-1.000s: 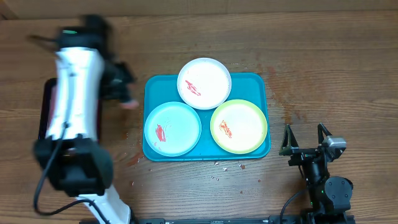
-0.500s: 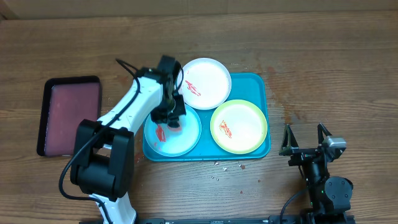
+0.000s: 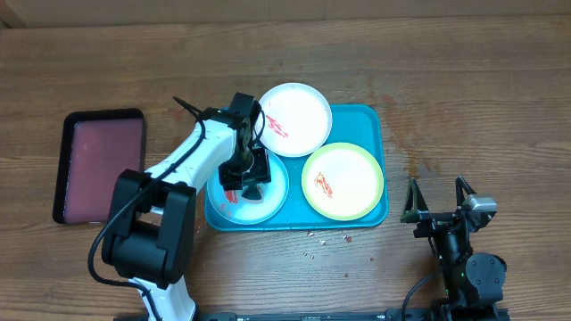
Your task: Clean dirty plates on tray and stack at the side
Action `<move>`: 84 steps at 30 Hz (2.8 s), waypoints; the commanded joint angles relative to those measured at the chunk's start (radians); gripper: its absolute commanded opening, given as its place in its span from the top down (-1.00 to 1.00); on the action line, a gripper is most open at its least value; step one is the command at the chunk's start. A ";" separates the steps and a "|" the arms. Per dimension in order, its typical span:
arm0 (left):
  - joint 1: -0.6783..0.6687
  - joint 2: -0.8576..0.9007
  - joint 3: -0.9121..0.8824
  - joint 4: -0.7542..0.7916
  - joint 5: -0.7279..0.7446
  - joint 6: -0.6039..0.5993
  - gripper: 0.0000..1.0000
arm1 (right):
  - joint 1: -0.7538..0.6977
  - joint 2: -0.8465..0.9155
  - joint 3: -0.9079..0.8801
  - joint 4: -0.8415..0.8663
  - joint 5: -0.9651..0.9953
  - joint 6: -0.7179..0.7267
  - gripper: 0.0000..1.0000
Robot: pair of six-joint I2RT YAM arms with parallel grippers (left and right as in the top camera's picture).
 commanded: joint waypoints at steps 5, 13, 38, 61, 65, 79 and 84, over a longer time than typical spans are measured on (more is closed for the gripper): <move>0.105 -0.081 0.325 -0.217 -0.069 0.071 -0.27 | 0.005 -0.007 -0.011 0.006 -0.005 -0.004 -1.00; 0.279 -0.195 0.479 -0.311 -0.068 0.076 -1.00 | 0.005 -0.007 -0.011 0.006 -0.005 -0.004 -1.00; 0.333 -0.187 0.424 -0.326 -0.068 0.076 -1.00 | 0.005 0.367 0.878 -0.203 -0.143 -0.184 -1.00; 0.333 -0.187 0.424 -0.327 -0.034 0.076 -1.00 | 0.386 1.609 1.493 -0.738 -0.265 0.321 0.18; 0.333 -0.187 0.424 -0.333 -0.034 0.077 -1.00 | 0.435 1.750 1.493 -0.723 -0.266 0.312 0.18; 0.333 -0.187 0.424 -0.334 -0.034 0.076 -1.00 | 0.563 2.020 1.472 -0.665 -0.195 0.289 0.45; 0.333 -0.187 0.424 -0.341 -0.034 0.077 -1.00 | 0.579 2.059 1.472 -0.695 -0.124 0.285 0.38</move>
